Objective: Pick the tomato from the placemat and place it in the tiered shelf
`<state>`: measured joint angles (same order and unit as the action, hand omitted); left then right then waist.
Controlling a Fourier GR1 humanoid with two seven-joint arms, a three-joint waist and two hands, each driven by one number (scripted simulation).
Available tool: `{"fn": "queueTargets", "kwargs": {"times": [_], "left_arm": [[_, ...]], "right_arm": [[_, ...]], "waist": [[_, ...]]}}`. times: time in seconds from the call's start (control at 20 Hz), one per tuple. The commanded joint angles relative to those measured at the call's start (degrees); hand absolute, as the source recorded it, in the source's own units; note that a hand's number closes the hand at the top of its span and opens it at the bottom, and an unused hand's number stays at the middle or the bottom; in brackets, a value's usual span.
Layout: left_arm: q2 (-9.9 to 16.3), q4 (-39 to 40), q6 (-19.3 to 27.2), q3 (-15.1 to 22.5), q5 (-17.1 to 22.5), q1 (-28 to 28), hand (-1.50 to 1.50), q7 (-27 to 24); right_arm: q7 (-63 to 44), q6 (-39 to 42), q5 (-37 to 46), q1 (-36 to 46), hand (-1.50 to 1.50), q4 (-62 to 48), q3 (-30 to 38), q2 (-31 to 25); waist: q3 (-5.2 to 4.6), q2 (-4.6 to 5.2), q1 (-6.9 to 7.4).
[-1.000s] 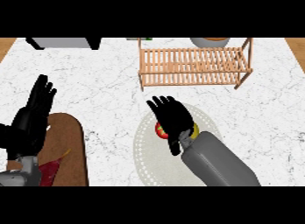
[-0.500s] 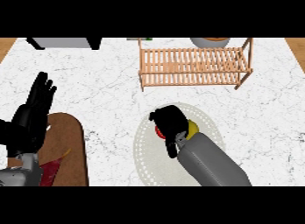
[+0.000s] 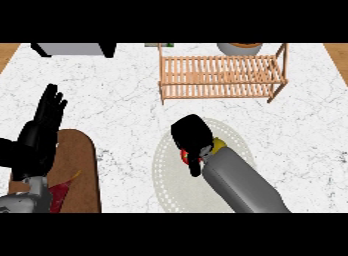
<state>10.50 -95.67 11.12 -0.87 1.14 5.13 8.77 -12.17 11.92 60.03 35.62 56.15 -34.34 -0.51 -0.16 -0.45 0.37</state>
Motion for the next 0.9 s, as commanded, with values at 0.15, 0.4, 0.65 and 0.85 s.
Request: {"fn": "queueTargets", "kwargs": {"times": [0.15,0.4,0.65,0.85], "left_arm": [[0.1,-0.3,0.27,-0.35,-0.85,-0.63,0.0,0.44],[0.95,-0.21,-1.29,-1.18,-0.01,-1.42,0.0,-1.17],[0.13,-0.56,-0.29,-0.3,-1.03,0.85,0.0,1.86],[0.64,1.49,-2.11,-1.83,0.71,-1.51,0.0,-1.69]], "right_arm": [[-18.6,-4.3,-3.73,-8.64,1.5,8.64,0.2,0.48],[-34.05,-9.34,-11.27,-11.82,1.5,18.49,-1.12,0.49],[-44.88,-6.14,-11.64,-9.43,1.5,35.27,-4.14,0.5],[-52.37,-18.34,-12.36,-6.41,1.5,43.35,-5.41,0.5]], "waist": [[0.15,0.15,-0.84],[0.16,0.22,-0.11],[0.13,0.13,-0.88],[0.11,0.01,-0.27]]}}
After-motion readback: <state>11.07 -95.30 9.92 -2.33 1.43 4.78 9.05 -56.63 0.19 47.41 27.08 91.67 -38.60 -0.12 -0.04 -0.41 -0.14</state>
